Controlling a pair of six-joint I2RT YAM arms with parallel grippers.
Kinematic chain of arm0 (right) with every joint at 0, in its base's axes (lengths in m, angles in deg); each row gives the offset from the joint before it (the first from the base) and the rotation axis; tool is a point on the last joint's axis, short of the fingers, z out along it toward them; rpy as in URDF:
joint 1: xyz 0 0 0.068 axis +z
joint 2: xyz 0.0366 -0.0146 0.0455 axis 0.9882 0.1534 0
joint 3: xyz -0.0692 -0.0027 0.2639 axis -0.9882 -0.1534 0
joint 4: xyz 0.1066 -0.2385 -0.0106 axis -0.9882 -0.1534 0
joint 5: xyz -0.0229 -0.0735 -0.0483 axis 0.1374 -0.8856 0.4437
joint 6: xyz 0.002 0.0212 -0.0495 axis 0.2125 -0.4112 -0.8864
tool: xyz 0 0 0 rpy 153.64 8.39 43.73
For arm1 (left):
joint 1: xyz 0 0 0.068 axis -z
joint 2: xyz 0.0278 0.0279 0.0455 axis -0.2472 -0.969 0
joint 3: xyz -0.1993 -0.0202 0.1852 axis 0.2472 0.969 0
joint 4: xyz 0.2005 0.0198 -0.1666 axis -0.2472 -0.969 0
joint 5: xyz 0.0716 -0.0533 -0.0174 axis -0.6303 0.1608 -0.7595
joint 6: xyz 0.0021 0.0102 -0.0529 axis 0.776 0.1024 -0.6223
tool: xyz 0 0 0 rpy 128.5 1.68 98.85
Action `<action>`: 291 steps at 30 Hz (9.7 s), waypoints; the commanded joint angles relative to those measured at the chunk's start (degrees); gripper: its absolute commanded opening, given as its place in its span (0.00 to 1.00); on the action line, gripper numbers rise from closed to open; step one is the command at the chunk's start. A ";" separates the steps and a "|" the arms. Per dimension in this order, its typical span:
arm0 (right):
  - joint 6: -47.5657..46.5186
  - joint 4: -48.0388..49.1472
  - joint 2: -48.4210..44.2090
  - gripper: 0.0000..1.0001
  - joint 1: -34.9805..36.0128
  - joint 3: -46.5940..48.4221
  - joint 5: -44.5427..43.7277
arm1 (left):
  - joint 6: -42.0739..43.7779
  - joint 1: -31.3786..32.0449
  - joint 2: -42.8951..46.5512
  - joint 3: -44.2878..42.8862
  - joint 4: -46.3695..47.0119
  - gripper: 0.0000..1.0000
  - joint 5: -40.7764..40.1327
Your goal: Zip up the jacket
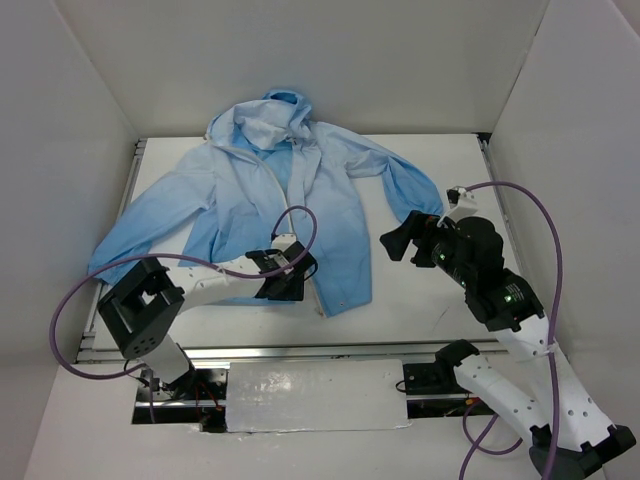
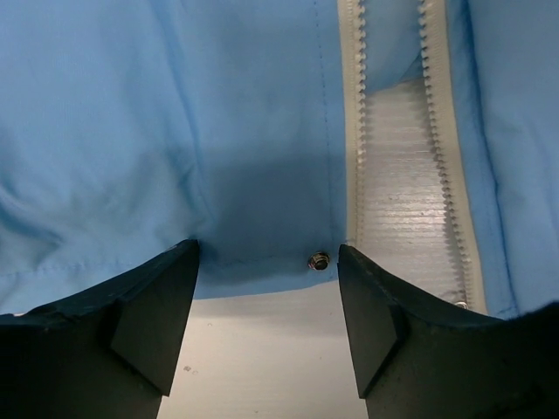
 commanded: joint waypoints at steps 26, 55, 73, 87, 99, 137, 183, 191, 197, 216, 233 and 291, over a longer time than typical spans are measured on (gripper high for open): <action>-4.37 8.51 14.13 1.00 4.12 -6.63 11.08 | -1.34 -0.06 15.90 14.10 23.09 0.00 8.83; 3.63 12.64 53.20 0.17 27.95 -3.29 -9.32 | -6.46 -0.67 34.10 16.29 12.44 0.86 4.16; 9.70 18.44 21.38 0.00 28.13 -9.62 -5.01 | -5.66 -0.67 34.64 30.89 58.32 0.77 25.44; 11.81 22.48 19.80 0.00 28.04 -12.26 -3.52 | -7.15 -0.85 29.63 32.12 65.28 0.72 25.35; 10.93 22.92 19.98 0.00 28.13 -12.52 -2.73 | -8.03 -1.02 25.32 33.52 72.57 0.20 27.02; 5.57 42.26 17.43 0.27 19.96 -23.07 32.60 | -2.06 -2.61 26.46 39.24 92.35 0.00 38.10; 6.89 36.99 14.70 0.00 18.99 -23.95 18.27 | -7.60 6.97 28.14 19.37 -3.98 0.62 -2.41; 6.36 37.42 15.84 0.00 18.90 -23.68 19.51 | -3.82 6.97 24.18 16.66 -0.64 0.64 -3.73; 6.45 37.51 16.20 0.00 18.99 -23.77 19.77 | -1.88 6.97 21.19 14.54 0.94 0.65 -3.12; 6.45 37.51 17.51 0.00 18.99 -22.98 20.12 | -3.37 6.97 18.65 20.60 7.18 0.63 1.62; 6.71 38.30 19.09 0.00 18.99 -22.71 20.21 | -4.08 6.27 21.52 23.24 15.26 0.00 3.12; 20.42 68.45 26.74 0.00 30.33 -26.05 -2.99 | -8.56 4.95 46.06 35.02 58.08 0.00 -7.95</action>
